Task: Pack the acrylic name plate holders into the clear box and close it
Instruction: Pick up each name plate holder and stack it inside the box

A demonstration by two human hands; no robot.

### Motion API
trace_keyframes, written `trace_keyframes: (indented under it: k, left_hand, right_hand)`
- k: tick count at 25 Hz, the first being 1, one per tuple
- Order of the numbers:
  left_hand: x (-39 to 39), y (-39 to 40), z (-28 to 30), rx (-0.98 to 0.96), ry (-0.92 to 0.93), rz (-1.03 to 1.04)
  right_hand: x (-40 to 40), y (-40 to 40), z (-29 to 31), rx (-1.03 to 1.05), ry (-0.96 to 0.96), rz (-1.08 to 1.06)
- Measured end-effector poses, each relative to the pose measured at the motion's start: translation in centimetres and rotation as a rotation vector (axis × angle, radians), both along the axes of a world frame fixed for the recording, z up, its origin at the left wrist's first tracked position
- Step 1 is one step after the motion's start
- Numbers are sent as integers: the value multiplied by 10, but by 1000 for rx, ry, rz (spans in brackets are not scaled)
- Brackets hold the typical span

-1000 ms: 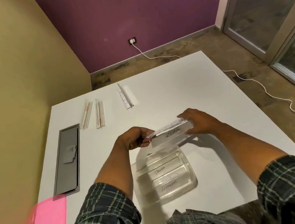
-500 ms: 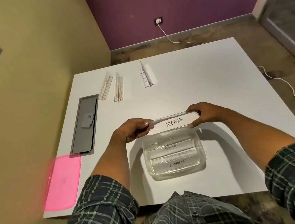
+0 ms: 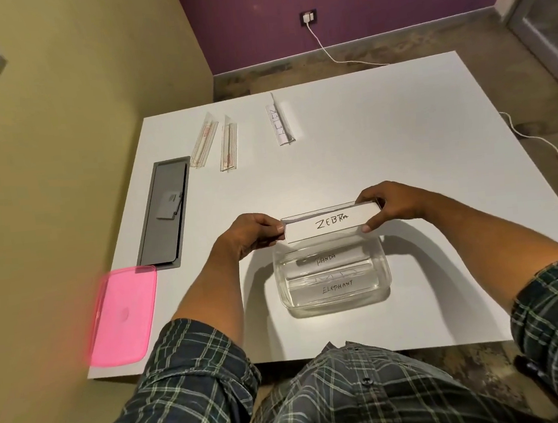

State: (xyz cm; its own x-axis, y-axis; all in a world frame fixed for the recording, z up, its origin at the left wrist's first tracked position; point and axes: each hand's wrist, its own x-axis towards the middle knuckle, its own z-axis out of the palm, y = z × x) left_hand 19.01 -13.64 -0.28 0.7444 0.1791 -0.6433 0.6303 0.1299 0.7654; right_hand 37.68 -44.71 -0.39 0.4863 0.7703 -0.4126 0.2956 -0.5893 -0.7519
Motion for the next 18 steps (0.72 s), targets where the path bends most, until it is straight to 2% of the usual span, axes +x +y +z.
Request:
trace_keyframes:
  k: [10,18]
  left_hand:
    - [-10,-13,2,244,-37,-48]
    - [-16,-12,5,449,197,-502]
  right_hand:
    - [-20,-6,-3,-39,-102,35]
    - [-39,-4,-10,-80,-381,252]
